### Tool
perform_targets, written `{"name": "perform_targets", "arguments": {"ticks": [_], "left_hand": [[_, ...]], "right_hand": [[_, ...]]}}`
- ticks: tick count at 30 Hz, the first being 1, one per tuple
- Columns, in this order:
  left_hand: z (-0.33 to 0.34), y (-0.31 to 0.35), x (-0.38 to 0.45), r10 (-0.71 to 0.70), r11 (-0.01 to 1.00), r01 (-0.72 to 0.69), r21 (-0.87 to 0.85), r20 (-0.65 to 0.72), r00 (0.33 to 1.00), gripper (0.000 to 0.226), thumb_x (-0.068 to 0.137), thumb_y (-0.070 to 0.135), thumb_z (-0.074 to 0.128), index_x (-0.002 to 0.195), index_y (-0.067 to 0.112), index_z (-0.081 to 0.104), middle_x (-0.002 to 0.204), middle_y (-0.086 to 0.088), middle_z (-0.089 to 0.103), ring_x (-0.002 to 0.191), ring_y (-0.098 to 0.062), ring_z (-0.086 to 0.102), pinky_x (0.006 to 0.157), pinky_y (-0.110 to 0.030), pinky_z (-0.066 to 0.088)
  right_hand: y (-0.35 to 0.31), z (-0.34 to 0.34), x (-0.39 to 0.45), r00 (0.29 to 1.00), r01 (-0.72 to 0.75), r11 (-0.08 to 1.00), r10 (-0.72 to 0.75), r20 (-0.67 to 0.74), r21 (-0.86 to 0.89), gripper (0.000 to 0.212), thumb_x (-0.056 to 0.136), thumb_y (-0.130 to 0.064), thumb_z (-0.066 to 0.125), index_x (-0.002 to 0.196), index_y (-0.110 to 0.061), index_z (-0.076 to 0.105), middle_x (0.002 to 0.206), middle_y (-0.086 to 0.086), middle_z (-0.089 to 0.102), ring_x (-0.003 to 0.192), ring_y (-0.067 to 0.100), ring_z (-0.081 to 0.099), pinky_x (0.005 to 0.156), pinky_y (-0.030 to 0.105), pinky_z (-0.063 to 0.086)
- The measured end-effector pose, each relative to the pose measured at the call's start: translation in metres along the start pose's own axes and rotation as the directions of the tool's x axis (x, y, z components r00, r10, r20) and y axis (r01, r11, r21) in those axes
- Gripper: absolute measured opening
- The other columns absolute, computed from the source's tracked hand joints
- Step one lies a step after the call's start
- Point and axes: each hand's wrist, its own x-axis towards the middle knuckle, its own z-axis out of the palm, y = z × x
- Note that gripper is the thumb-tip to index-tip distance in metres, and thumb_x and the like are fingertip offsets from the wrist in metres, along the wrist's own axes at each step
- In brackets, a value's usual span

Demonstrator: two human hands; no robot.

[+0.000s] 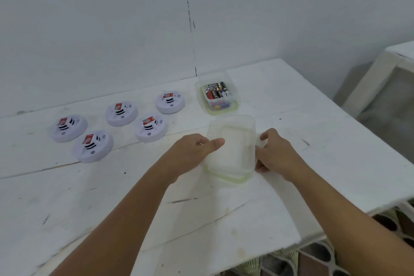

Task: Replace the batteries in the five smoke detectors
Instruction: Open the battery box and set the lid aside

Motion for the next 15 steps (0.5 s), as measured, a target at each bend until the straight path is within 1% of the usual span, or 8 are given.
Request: {"name": "perform_targets", "arguments": {"ticks": [1, 3, 4, 7, 9, 11, 13, 15], "left_hand": [[0.004, 0.003, 0.005, 0.005, 1.000, -0.005, -0.014, 0.015, 1.000, 0.067, 0.078, 0.082, 0.066, 0.108, 0.023, 0.071, 0.101, 0.010, 0.066, 0.096, -0.011, 0.062, 0.089, -0.032, 0.050], [0.014, 0.009, 0.017, 0.025, 0.998, -0.023, -0.060, 0.046, 0.999, 0.072, 0.071, 0.086, 0.068, 0.101, 0.020, 0.073, 0.100, 0.011, 0.070, 0.093, -0.012, 0.064, 0.102, -0.041, 0.052], [0.020, 0.012, 0.022, 0.038, 0.995, -0.032, -0.093, 0.056, 0.998, 0.073, 0.068, 0.087, 0.069, 0.099, 0.021, 0.074, 0.102, 0.010, 0.073, 0.094, -0.013, 0.066, 0.105, -0.045, 0.052], [0.035, 0.026, 0.036, 0.045, 0.984, -0.033, -0.173, 0.063, 0.997, 0.075, 0.061, 0.086, 0.072, 0.104, 0.026, 0.077, 0.111, 0.007, 0.076, 0.101, -0.013, 0.068, 0.107, -0.043, 0.052], [0.044, 0.035, 0.044, 0.041, 0.976, -0.022, -0.218, 0.080, 0.996, 0.076, 0.059, 0.085, 0.074, 0.108, 0.027, 0.076, 0.115, 0.010, 0.076, 0.111, -0.013, 0.068, 0.109, -0.041, 0.051], [0.053, 0.043, 0.053, 0.047, 0.972, -0.022, -0.235, 0.100, 0.994, 0.076, 0.061, 0.085, 0.074, 0.110, 0.028, 0.076, 0.117, 0.014, 0.076, 0.117, -0.011, 0.067, 0.111, -0.040, 0.048], [0.062, 0.050, 0.062, 0.052, 0.963, -0.026, -0.268, 0.090, 0.995, 0.075, 0.061, 0.084, 0.075, 0.110, 0.027, 0.075, 0.115, 0.013, 0.075, 0.115, -0.010, 0.067, 0.111, -0.040, 0.048], [0.070, 0.058, 0.070, 0.054, 0.951, -0.031, -0.308, 0.066, 0.996, 0.071, 0.062, 0.081, 0.075, 0.105, 0.024, 0.072, 0.108, 0.009, 0.073, 0.108, -0.012, 0.066, 0.109, -0.042, 0.050]], "right_hand": [[0.003, -0.004, -0.001, 1.000, -0.011, 1.000, 0.012, -0.023, 0.021, 0.039, 0.096, -0.035, 0.066, 0.123, -0.018, 0.042, 0.070, 0.006, 0.077, 0.067, 0.024, 0.076, 0.083, 0.045, 0.064], [0.009, -0.011, -0.003, 0.997, -0.018, 0.998, 0.022, -0.079, 0.060, 0.044, 0.096, -0.035, 0.066, 0.130, -0.020, 0.042, 0.073, 0.005, 0.077, 0.070, 0.021, 0.076, 0.087, 0.045, 0.062], [0.012, -0.015, -0.004, 0.993, -0.013, 0.997, 0.021, -0.113, 0.077, 0.047, 0.096, -0.034, 0.066, 0.134, -0.019, 0.043, 0.075, 0.004, 0.077, 0.073, 0.020, 0.076, 0.089, 0.044, 0.061], [0.022, -0.027, -0.003, 0.980, -0.010, 0.989, 0.039, -0.197, 0.147, 0.053, 0.097, -0.036, 0.067, 0.141, -0.018, 0.045, 0.085, -0.001, 0.075, 0.084, 0.017, 0.075, 0.093, 0.042, 0.058], [0.029, -0.034, 0.000, 0.970, -0.022, 0.982, 0.067, -0.234, 0.190, 0.051, 0.096, -0.039, 0.068, 0.139, -0.020, 0.049, 0.093, -0.004, 0.073, 0.091, 0.018, 0.074, 0.094, 0.044, 0.058], [0.036, -0.040, 0.005, 0.963, -0.025, 0.971, 0.088, -0.256, 0.239, 0.049, 0.094, -0.039, 0.069, 0.137, -0.021, 0.054, 0.101, -0.005, 0.072, 0.097, 0.019, 0.073, 0.095, 0.045, 0.058], [0.042, -0.045, 0.010, 0.955, -0.011, 0.965, 0.088, -0.284, 0.261, 0.047, 0.094, -0.036, 0.068, 0.138, -0.022, 0.058, 0.109, -0.007, 0.072, 0.103, 0.018, 0.071, 0.097, 0.043, 0.057], [0.045, -0.049, 0.015, 0.946, 0.015, 0.963, 0.074, -0.315, 0.270, 0.046, 0.096, -0.032, 0.065, 0.141, -0.024, 0.060, 0.115, -0.010, 0.072, 0.109, 0.015, 0.068, 0.100, 0.040, 0.055]]}}
